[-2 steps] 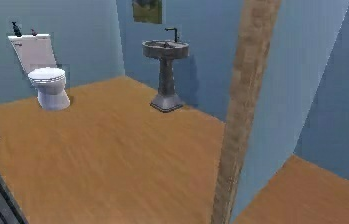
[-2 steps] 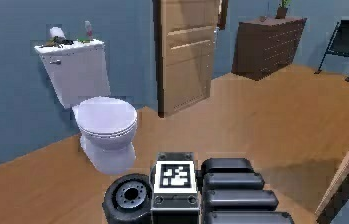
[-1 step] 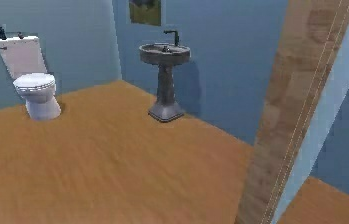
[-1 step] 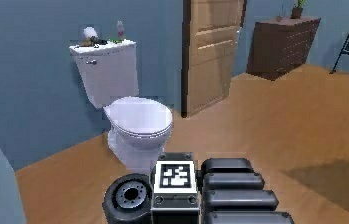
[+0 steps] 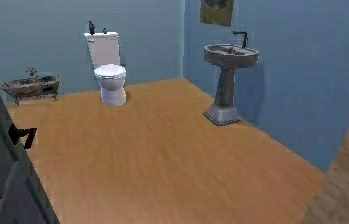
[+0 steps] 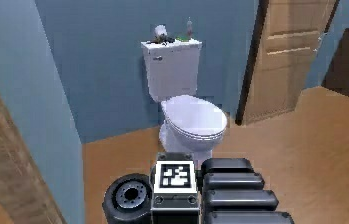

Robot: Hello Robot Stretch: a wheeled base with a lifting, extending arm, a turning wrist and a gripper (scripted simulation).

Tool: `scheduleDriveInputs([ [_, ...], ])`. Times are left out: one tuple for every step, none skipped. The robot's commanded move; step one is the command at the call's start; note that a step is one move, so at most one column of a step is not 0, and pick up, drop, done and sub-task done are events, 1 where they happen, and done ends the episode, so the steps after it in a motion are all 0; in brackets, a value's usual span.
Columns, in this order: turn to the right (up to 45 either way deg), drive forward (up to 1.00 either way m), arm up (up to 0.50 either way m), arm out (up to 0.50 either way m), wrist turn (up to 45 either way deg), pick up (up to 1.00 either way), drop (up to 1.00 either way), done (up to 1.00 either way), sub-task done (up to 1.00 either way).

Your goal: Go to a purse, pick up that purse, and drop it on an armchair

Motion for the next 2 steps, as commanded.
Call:
scheduleDriveInputs([
  [0.0, 0.65, 0.0, 0.0, 0.0, 0.0, 0.0, 0.0, 0.0],
  [-33.0, 0.0, 0.0, 0.0, 0.0, 0.0, 0.0, 0.0, 0.0],
])
